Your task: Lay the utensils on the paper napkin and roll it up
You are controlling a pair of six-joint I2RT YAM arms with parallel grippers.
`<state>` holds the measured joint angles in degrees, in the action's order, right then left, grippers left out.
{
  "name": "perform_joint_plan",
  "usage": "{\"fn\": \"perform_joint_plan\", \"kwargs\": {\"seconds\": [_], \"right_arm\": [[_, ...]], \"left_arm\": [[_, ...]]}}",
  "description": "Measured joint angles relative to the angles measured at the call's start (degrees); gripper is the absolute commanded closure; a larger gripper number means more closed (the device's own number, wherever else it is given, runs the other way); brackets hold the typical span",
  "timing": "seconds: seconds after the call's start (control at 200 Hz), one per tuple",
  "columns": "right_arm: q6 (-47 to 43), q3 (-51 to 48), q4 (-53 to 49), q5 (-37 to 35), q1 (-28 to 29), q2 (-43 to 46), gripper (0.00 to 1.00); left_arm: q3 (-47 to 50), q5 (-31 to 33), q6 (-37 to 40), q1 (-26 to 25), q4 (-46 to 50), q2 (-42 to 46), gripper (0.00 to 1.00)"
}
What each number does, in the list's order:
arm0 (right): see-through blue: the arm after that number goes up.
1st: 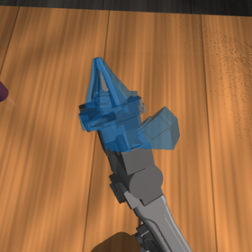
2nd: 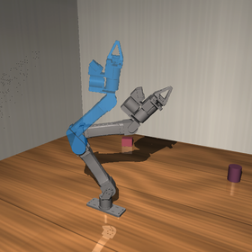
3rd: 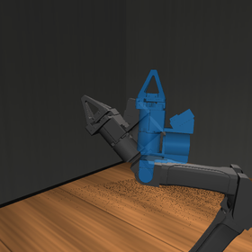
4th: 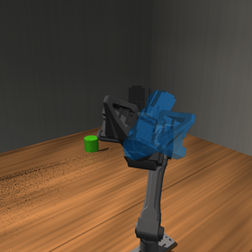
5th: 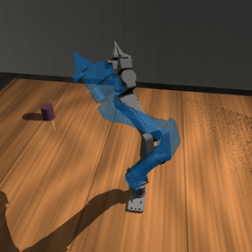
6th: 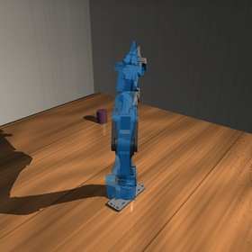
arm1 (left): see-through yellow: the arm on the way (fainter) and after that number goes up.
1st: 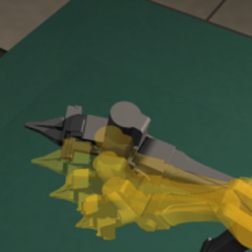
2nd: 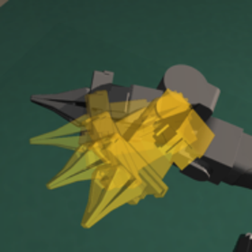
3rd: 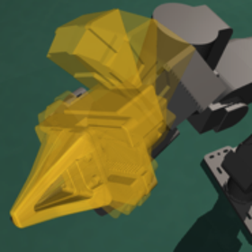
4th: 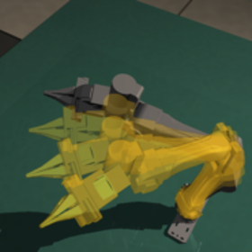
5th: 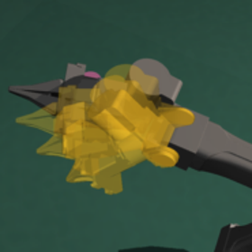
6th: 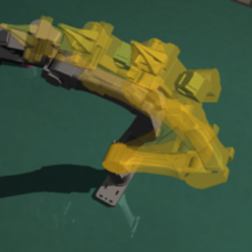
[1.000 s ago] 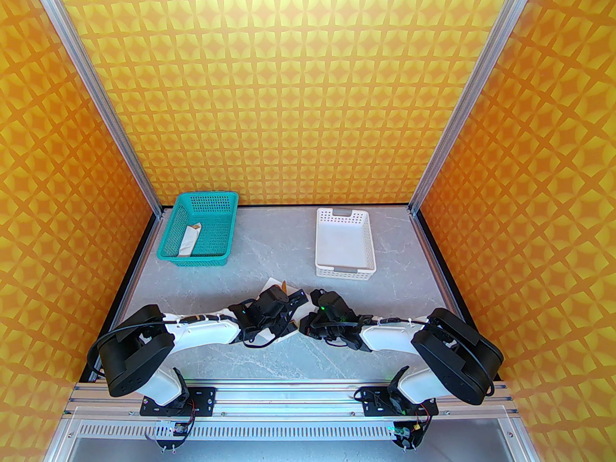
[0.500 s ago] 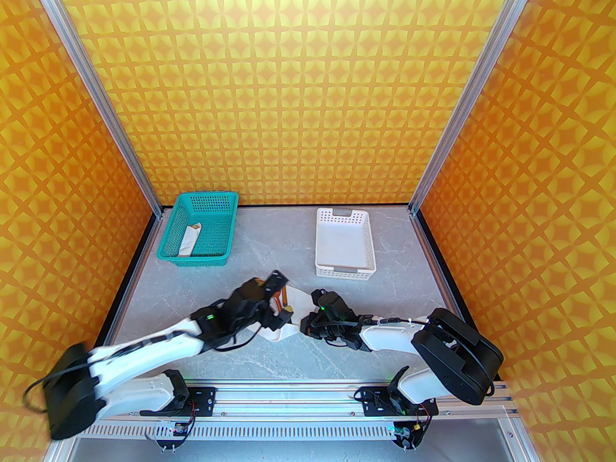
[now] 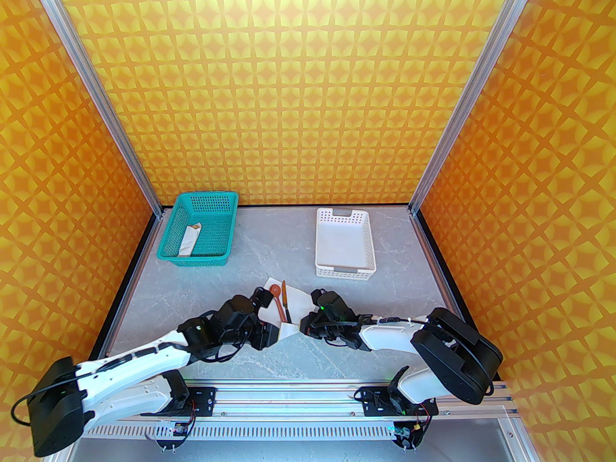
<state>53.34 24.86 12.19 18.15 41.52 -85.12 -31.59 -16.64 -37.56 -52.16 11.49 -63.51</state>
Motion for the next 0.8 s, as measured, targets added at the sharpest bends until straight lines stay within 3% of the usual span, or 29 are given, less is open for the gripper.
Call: {"fn": "perform_joint_plan", "kwargs": {"seconds": [0.17,0.435,0.795], "right_arm": [[0.0,0.3,-0.6,0.0,0.0,0.0,0.95],[-0.2,0.6,-1.2,-0.2,0.0,0.0,0.95],[-1.1,1.1,-2.4,-0.2,0.0,0.0,0.95]], "left_arm": [[0.0,-3.5,-1.2,0.0,-3.7,-6.6,0.96],[0.0,-4.6,-0.9,0.0,-7.9,-16.5,0.98],[-1.2,-3.2,2.3,1.1,-8.3,-19.8,0.98]]}}
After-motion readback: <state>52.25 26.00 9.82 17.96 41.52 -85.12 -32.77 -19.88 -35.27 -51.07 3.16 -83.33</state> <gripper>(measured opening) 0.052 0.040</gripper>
